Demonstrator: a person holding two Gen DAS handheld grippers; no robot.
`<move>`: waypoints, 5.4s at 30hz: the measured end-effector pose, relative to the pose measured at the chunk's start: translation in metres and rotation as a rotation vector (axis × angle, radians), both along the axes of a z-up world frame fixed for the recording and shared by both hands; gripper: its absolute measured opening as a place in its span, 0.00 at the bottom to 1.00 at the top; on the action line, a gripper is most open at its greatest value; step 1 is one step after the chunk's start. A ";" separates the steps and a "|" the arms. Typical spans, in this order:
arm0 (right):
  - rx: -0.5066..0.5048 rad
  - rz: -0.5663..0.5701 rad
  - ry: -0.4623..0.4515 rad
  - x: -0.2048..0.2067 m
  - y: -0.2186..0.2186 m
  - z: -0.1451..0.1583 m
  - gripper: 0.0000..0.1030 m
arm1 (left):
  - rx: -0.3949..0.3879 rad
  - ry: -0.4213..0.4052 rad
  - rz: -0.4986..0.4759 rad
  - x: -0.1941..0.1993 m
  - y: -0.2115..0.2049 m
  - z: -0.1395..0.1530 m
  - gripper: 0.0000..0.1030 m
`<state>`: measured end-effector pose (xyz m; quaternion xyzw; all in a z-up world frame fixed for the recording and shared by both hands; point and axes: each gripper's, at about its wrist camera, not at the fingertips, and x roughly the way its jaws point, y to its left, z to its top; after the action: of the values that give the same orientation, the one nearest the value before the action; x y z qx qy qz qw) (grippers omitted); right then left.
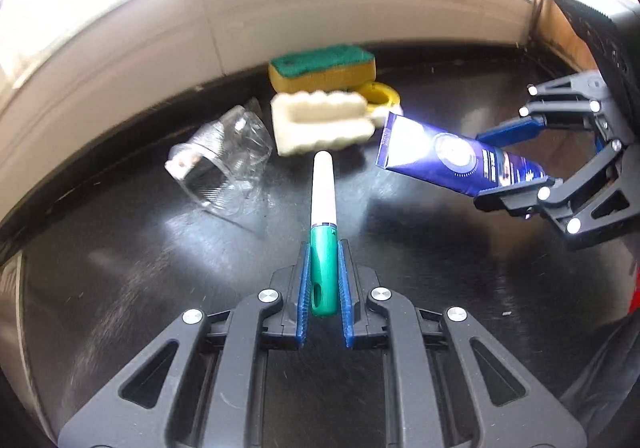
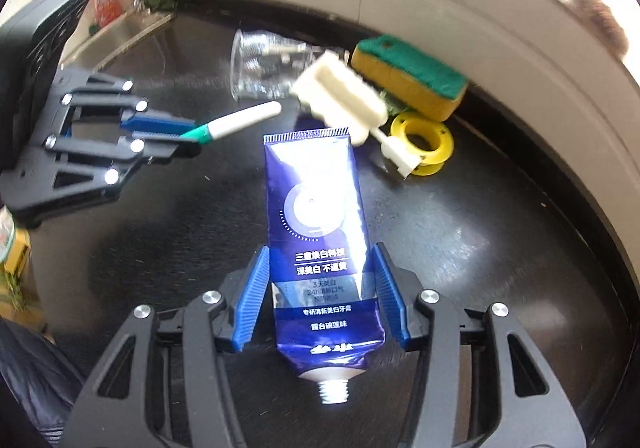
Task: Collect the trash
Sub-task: 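Carry marker and toothpaste tube over the yellow bin and open both tools, then swing both open tools back over the counter, then grasp the clear plastic cup with the left tool while the right tool grasps the yellow tape roll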
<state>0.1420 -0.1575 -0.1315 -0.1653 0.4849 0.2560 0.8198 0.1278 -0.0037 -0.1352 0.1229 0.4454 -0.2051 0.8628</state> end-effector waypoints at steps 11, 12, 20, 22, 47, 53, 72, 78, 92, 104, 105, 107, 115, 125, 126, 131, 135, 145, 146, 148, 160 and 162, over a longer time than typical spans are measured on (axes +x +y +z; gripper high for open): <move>0.097 -0.117 -0.059 -0.054 -0.021 0.044 0.50 | 0.012 -0.052 0.125 -0.068 -0.009 0.040 0.12; 0.100 -0.127 -0.059 -0.057 -0.023 0.042 0.50 | 0.016 -0.053 0.131 -0.073 -0.011 0.039 0.12; 0.089 -0.118 -0.079 -0.067 -0.024 0.039 0.50 | 0.003 -0.050 0.197 -0.083 -0.006 0.032 0.12; 0.090 -0.106 -0.092 -0.066 -0.021 0.045 0.50 | 0.000 -0.064 0.210 -0.084 -0.005 0.037 0.12; 0.226 0.712 -0.010 -0.200 0.339 0.084 0.50 | 0.024 -0.090 1.100 -0.335 0.255 0.071 0.12; 0.161 0.867 0.142 -0.273 0.423 0.025 0.51 | 0.005 0.004 1.280 -0.413 0.302 0.015 0.12; -0.048 0.906 0.274 -0.327 0.518 -0.114 0.77 | -0.156 0.097 1.365 -0.455 0.368 -0.109 0.30; -0.039 0.885 0.262 -0.317 0.502 -0.100 0.79 | -0.125 0.109 1.383 -0.456 0.369 -0.116 0.88; 0.158 0.602 0.137 -0.236 0.374 0.036 0.81 | -0.036 0.054 1.188 -0.404 0.311 -0.021 0.89; 0.166 0.118 -0.160 -0.143 0.124 0.126 0.82 | -0.064 -0.155 0.462 -0.209 0.123 0.095 0.89; 0.156 0.072 -0.176 -0.140 0.102 0.129 0.82 | -0.064 -0.163 0.421 -0.201 0.109 0.099 0.89; 0.160 0.004 -0.196 -0.134 0.068 0.133 0.82 | -0.071 -0.174 0.329 -0.183 0.078 0.107 0.89; 0.209 -0.199 -0.190 -0.112 -0.025 0.126 0.82 | -0.028 -0.181 0.119 -0.134 0.004 0.110 0.89; 0.207 -0.255 -0.144 -0.038 -0.048 0.105 0.82 | 0.038 -0.162 0.091 -0.045 0.003 0.081 0.89; 0.205 -0.257 -0.139 -0.030 -0.051 0.102 0.82 | 0.052 -0.166 0.087 -0.036 0.005 0.077 0.89; 0.180 -0.268 -0.077 0.030 -0.060 0.071 0.82 | 0.083 -0.149 0.053 0.032 0.018 0.052 0.89; 0.162 -0.304 0.001 0.083 -0.061 0.034 0.81 | 0.109 -0.114 0.032 0.083 0.021 0.023 0.89; 0.081 -0.271 0.142 0.157 -0.045 -0.043 0.76 | 0.091 -0.020 -0.054 0.124 0.018 -0.036 0.88; 0.075 -0.263 0.145 0.159 -0.044 -0.046 0.76 | 0.086 -0.016 -0.056 0.124 0.017 -0.038 0.85; 0.067 -0.244 0.155 0.161 -0.040 -0.052 0.76 | 0.081 -0.007 -0.065 0.122 0.015 -0.042 0.77; 0.070 -0.249 0.087 0.139 -0.040 -0.027 0.53 | 0.035 -0.002 0.036 0.084 0.014 -0.021 0.59; 0.076 -0.256 0.072 0.128 -0.043 -0.015 0.53 | 0.022 -0.007 0.061 0.070 0.014 -0.010 0.59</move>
<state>0.2695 -0.2005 -0.1463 -0.0614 0.5209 0.1733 0.8336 0.1983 0.0102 -0.1453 0.1196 0.4481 -0.1731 0.8689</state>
